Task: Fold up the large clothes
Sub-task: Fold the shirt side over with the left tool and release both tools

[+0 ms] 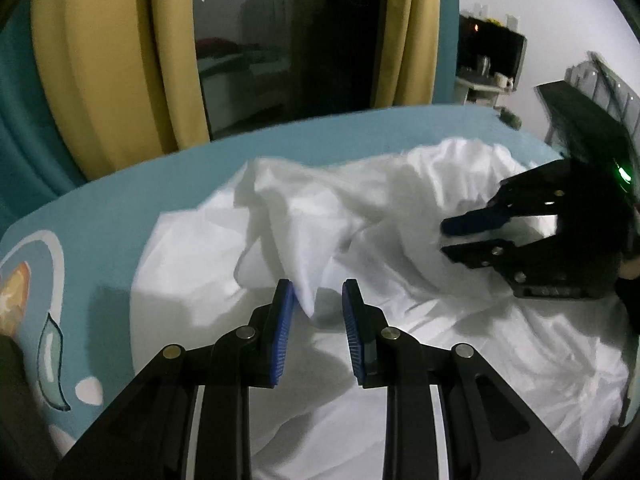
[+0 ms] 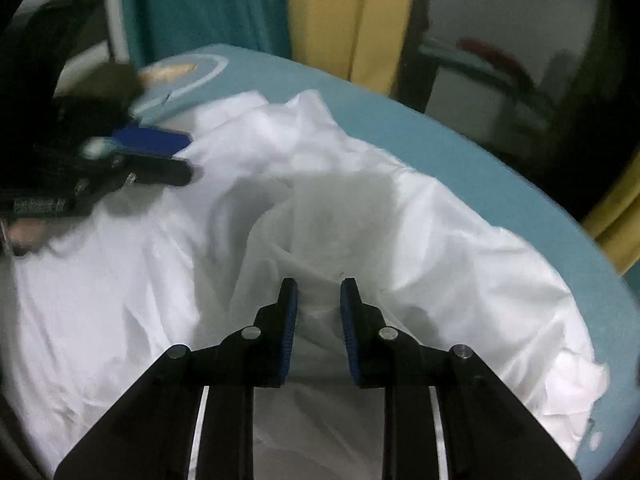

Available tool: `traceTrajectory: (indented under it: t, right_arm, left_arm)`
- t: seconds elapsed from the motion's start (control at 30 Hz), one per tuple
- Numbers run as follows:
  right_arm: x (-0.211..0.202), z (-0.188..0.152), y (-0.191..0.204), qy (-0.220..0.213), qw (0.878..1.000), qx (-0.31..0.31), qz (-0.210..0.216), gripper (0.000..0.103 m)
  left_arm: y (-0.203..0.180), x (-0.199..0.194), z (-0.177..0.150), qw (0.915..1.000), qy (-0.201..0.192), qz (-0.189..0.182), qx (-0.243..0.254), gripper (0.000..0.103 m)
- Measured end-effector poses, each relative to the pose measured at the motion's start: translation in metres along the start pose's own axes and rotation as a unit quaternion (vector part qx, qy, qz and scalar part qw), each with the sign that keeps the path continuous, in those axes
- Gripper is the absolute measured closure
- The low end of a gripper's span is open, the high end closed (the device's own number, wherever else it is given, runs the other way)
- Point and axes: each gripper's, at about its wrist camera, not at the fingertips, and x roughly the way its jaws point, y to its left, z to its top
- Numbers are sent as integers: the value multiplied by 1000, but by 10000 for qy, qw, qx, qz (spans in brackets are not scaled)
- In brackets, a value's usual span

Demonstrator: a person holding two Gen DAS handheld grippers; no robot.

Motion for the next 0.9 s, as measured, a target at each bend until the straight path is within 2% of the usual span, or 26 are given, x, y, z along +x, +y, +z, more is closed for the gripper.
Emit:
traceTrajectory:
  t: [0.1, 0.2, 0.27, 0.37, 0.53, 0.7, 0.9]
  right_arm:
    - [-4, -4, 4, 46, 10000, -3, -70, 77]
    - [-14, -8, 2, 168, 9998, 27, -114, 69]
    - [-29, -16, 7, 166, 9991, -94, -372, 62]
    - [-48, -30, 9, 136, 9984, -79, -544, 50]
    - [-76, -53, 11, 107, 9973, 218, -687, 46]
    - [-110, -81, 7, -48, 9932, 697, -927, 45]
    - [-144, -116, -12, -134, 9805, 1434, -1337, 40]
  left_arm:
    - [0, 3, -4, 9999, 99, 34, -28, 76]
    - [0, -4, -8, 9999, 48, 10, -113, 76]
    - [1, -15, -12, 9999, -38, 16, -165, 76]
    - [4, -29, -19, 9995, -142, 93, -264, 76]
    - [13, -64, -37, 9971, -396, 300, -575, 75]
    - [33, -109, -73, 9892, -637, 714, -1108, 72]
    - [59, -160, -130, 9721, -707, 1241, -1862, 61]
